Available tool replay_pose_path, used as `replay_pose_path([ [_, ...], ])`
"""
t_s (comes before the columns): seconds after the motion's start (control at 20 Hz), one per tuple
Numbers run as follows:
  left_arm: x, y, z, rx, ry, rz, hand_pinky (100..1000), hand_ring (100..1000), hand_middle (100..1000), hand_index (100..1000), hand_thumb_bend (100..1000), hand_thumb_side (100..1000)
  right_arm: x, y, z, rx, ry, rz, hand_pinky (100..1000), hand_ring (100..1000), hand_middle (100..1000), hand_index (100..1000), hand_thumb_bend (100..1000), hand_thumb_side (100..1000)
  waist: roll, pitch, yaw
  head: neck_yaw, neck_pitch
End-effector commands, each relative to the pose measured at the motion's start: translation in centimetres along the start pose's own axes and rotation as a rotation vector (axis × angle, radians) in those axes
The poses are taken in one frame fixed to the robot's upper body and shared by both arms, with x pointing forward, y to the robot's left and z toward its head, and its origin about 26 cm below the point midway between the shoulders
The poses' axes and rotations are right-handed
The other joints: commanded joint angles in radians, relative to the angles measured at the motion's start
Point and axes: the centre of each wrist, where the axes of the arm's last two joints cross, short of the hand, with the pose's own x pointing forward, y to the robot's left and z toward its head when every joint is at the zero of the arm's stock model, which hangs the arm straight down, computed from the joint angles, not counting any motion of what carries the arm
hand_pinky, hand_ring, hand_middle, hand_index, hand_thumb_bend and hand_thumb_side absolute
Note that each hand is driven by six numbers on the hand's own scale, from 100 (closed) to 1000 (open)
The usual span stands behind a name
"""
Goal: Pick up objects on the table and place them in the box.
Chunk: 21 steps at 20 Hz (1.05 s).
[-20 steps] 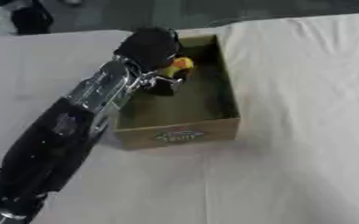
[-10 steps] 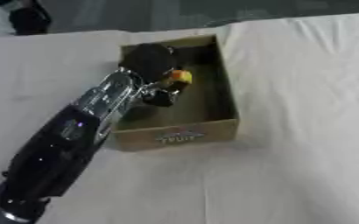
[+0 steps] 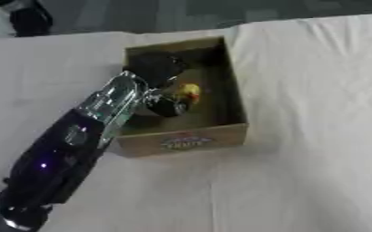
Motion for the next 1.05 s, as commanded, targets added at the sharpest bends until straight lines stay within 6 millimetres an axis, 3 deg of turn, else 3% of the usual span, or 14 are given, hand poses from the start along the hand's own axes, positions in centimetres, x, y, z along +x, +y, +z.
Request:
replay_pose_path([
  [0.05,-0.9,1.8,0.3,0.050,0.049,-0.021,758,920,916,1000,565,731,0.5,-0.2,-0.7,-0.002,-0.030,-0.010,731,735,743,846,100,829,-0.009,-0.023,-0.002,0.001,-0.011],
  [0.35,-2.2,4.9,2.7,0.271,0.123,0.021,677,863,851,952,259,821,0.5,-0.3,-0.6,-0.005,-0.031,-0.004,731,734,742,845,100,829,-0.013,-0.026,0.005,-0.007,-0.011],
  [0.6,-3.9,7.7,6.1,0.511,0.173,0.180,621,823,812,932,244,850,0.4,-0.4,-0.6,-0.010,-0.030,0.004,731,734,742,846,100,828,-0.014,-0.031,0.012,-0.017,-0.006],
  [0.65,-4.2,8.2,6.7,0.555,0.179,0.216,548,766,753,916,243,868,0.4,-0.5,-0.6,-0.011,-0.030,0.006,731,734,742,846,100,829,-0.015,-0.033,0.015,-0.022,-0.005],
  [0.75,-5.9,9.6,9.3,0.702,0.192,0.379,521,740,729,910,245,881,0.3,-0.6,-0.6,-0.014,-0.029,0.011,730,733,742,845,100,829,-0.017,-0.038,0.023,-0.036,-0.004],
  [1.05,-9.2,9.9,13.9,0.913,0.183,0.708,484,692,683,890,202,900,0.2,-0.8,-0.7,-0.024,-0.033,0.023,730,732,740,845,100,829,-0.025,-0.047,0.042,-0.059,0.002],
])
